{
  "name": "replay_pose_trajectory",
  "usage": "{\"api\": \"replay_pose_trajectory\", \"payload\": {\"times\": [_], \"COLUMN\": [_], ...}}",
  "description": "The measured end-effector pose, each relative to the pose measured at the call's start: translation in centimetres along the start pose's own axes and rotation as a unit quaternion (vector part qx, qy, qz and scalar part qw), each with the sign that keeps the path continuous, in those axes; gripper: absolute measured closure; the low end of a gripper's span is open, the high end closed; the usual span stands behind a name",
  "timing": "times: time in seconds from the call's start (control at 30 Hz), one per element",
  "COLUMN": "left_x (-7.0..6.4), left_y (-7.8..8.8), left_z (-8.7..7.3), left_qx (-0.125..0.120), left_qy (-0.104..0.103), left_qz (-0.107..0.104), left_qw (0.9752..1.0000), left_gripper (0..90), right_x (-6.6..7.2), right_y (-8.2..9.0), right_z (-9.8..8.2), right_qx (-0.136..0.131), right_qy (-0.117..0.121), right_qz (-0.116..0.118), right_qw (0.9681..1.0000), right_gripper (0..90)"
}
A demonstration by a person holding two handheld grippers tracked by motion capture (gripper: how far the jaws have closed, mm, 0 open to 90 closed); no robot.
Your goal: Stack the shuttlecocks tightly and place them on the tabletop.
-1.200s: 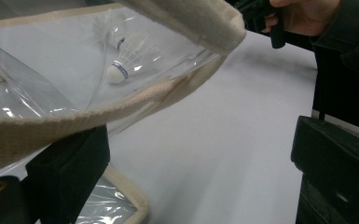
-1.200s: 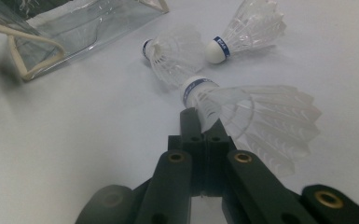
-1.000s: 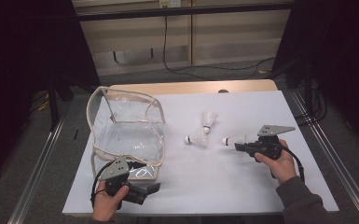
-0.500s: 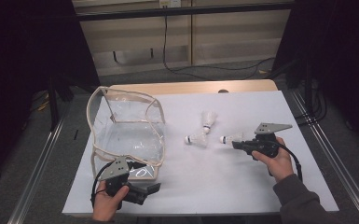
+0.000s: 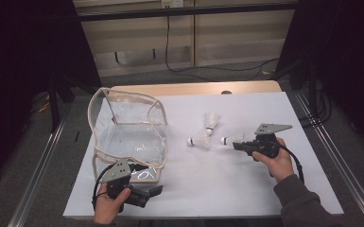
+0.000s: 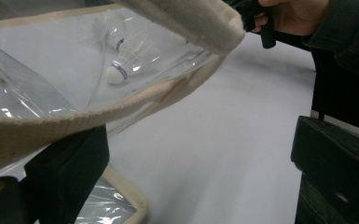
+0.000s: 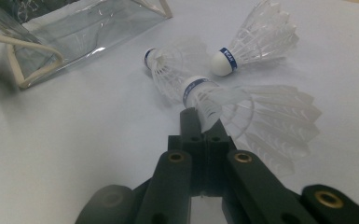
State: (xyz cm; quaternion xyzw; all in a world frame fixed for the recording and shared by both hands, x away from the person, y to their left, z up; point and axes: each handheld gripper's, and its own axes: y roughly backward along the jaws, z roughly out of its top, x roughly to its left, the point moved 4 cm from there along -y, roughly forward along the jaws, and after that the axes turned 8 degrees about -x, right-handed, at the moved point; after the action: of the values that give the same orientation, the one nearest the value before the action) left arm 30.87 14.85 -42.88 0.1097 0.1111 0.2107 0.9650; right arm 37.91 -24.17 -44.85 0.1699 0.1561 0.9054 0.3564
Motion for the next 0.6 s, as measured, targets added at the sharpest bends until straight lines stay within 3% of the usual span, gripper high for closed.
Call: {"api": "replay_pose_trajectory", "payload": {"times": [0.6], "left_x": [0.01], "left_y": [0.00], "left_z": [0.01], "left_qx": [-0.001], "left_qy": [0.000], "left_qz": [-0.001], "left_qw": [1.0000], "left_gripper": [4.4], "right_x": [0.20], "right_y": [-0.86], "right_z": [0.77], "right_qx": [0.001], "right_qy": [0.010], "right_qz": [0.006], "right_qw": [0.9999], "right_gripper": [89.7]}}
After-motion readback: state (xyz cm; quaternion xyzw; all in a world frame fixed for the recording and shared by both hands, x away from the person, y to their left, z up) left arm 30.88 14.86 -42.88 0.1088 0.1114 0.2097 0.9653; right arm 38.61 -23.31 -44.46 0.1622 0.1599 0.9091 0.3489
